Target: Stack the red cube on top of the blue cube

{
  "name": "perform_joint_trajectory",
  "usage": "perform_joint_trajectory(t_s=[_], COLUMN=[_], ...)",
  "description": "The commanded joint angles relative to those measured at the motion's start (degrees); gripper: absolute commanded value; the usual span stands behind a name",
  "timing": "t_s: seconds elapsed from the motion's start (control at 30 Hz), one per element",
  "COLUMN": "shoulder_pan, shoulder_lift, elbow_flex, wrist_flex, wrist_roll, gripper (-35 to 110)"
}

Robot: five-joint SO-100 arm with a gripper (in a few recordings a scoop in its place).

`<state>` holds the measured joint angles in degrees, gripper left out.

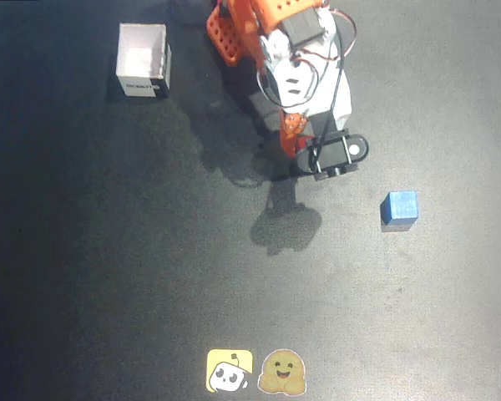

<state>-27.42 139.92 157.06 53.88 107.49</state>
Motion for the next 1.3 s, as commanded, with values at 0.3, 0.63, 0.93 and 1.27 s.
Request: perform_joint_trajectory(t_s=[0.3,0.63,0.93,1.27], shoulder_pan=[-2.8,-2.5,-2.4,-2.3], shoulder_lift=[1.2,1.2,-4.6,-11.7], elbow_flex=[1.8,2.4,-8.8,-28.4], wrist_flex=[-3.2,-3.5,5.2,20.8], wrist_roll=[4.6,4.5,3.5,3.3], gripper=[16,0,0,0])
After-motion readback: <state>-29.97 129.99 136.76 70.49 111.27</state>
